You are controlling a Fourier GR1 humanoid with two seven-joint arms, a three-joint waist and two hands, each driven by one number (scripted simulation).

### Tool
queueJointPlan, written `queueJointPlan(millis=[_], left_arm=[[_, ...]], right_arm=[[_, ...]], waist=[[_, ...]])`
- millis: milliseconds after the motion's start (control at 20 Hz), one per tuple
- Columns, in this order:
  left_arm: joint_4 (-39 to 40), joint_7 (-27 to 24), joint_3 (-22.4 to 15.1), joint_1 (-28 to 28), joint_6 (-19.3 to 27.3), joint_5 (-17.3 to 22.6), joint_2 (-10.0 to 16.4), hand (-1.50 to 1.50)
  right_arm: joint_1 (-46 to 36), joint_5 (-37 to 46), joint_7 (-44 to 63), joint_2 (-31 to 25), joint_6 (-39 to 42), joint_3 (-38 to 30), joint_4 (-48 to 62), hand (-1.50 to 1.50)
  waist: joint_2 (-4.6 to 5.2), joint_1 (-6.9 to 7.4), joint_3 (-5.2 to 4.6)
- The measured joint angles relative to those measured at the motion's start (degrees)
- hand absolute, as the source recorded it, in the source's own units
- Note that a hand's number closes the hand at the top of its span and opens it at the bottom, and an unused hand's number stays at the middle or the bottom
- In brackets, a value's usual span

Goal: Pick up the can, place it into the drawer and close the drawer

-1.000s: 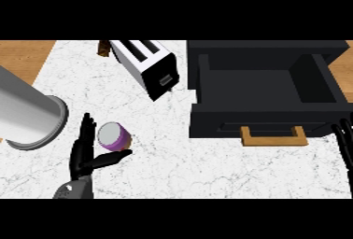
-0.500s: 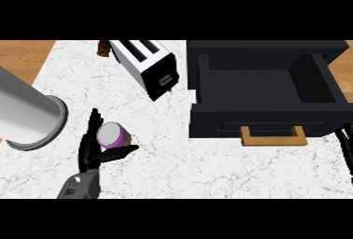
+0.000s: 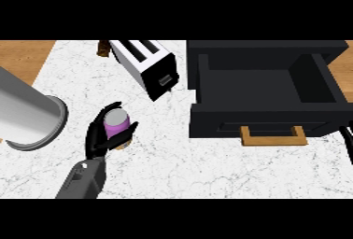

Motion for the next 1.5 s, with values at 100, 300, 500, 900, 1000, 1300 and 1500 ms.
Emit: queueJointPlan(millis=[100, 300, 500, 900, 1000, 1300, 1500], left_arm=[[0.58, -1.01, -0.06, -0.32, -0.89, 0.65, -0.21, 1.5], [-0.15, -0.09, -1.57, -1.24, -1.25, 2.56, -1.29, 1.5], [-2.13, 0.18, -2.09, -0.55, -2.42, 3.86, -0.86, 1.5], [-11.3, 4.81, -1.08, 4.08, -8.54, 6.54, 4.8, 1.5], [-13.12, 6.23, -1.33, 3.21, -8.87, 6.67, 5.14, 1.5], [-21.62, 12.9, -4.39, 2.64, -7.99, 5.53, 4.54, 1.5], [-29.0, 18.03, -7.32, 2.06, -5.92, 3.62, 3.62, 1.5]], right_arm=[[-0.56, -0.3, -0.24, -0.2, 0.2, -0.46, 0.98, -1.5], [0.88, -1.49, -0.32, 0.03, 0.87, -1.28, -0.31, -1.5], [1.24, -2.17, -0.67, -0.01, 1.72, -2.36, -0.12, -1.5], [2.21, -2.81, 0.02, 0.26, 1.62, -2.66, -1.79, -1.5], [3.15, -2.36, -0.95, 0.56, 1.1, -1.63, -2.01, -1.5], [4.31, -2.16, -1.81, 0.71, 0.35, -0.89, -2.78, -1.5], [3.25, -2.03, -0.41, 0.34, -0.63, -0.64, -3.43, -1.5]], waist=[[-0.01, 0.04, 0.01], [-0.02, -0.02, -0.04], [-0.01, 0.07, -0.05], [-0.05, 0.25, -0.06], [-0.05, 0.2, -0.06], [-0.08, 0.21, -0.05], [-0.09, 0.28, -0.04]])
